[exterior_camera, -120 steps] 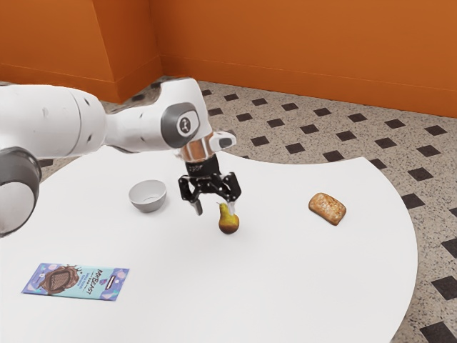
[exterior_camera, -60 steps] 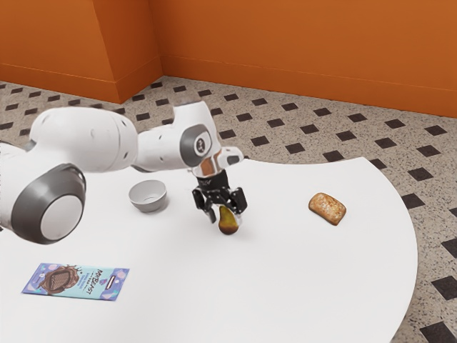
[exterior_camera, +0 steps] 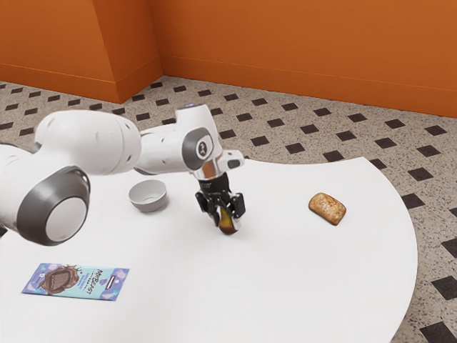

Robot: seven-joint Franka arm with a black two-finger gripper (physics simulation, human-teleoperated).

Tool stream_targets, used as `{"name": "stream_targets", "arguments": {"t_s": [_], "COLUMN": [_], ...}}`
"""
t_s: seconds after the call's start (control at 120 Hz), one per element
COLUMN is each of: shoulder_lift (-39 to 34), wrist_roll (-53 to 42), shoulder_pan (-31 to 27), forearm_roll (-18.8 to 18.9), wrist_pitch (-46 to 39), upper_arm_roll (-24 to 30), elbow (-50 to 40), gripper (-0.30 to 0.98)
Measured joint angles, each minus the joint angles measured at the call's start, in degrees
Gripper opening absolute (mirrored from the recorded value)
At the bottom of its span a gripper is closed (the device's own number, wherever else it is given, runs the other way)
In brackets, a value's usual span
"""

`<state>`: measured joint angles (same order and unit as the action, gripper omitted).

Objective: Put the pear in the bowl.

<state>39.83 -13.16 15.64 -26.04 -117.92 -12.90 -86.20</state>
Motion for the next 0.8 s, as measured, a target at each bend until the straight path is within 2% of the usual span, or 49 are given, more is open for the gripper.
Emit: {"name": "stream_targets", "arguments": {"t_s": [0.8], "shoulder_lift": [1.06], "wrist_roll": [-2.33], "shoulder_pan": [-0.02], "forearm_roll": [0.14], "wrist_pitch": [0.16], "upper_arm_roll": [-0.36], "elbow": [1.2], "gripper": [0.35]}}
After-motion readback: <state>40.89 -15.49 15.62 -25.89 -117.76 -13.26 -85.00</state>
